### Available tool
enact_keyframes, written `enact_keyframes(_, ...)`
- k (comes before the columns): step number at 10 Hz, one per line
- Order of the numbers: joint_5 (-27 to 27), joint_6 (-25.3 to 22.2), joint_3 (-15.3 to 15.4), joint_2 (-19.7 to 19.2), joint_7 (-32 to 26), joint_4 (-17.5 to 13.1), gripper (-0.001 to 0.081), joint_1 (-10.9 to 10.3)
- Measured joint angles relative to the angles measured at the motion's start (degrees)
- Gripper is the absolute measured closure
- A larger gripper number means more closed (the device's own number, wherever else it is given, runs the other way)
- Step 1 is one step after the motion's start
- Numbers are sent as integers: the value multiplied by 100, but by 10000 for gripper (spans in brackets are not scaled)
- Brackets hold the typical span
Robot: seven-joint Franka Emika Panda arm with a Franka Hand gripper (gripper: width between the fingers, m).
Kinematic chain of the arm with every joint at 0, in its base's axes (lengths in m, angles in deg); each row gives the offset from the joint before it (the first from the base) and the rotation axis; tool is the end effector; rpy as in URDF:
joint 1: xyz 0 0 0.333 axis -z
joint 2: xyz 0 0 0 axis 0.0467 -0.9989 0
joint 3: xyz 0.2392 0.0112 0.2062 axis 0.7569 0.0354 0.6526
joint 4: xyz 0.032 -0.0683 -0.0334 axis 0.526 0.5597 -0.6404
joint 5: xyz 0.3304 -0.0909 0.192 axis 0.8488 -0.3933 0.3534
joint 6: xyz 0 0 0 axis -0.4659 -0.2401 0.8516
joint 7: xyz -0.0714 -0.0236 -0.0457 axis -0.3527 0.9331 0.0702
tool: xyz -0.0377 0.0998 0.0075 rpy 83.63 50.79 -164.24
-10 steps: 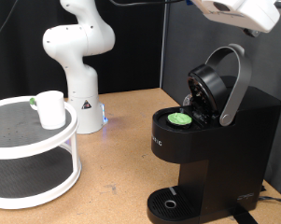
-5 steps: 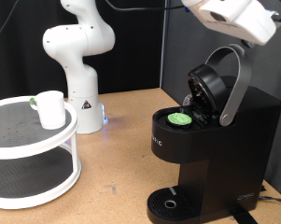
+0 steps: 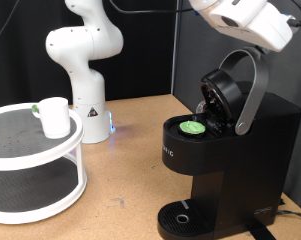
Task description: Make a cup of coffee with the keurig machine
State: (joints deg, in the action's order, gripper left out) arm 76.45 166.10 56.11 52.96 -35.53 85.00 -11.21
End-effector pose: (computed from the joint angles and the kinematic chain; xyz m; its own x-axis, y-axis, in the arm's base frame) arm 0.5303 0.1630 0.5072 0.7044 0.4372 0.5591 0.7082 -0.4860 -0.5121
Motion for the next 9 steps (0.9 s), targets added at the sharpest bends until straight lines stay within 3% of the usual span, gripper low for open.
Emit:
enact_keyframes(5,-42,-752,-259,244,-211,107,806,148)
enact_keyframes(9,-305,-764,-364,352,-198,229,806,288)
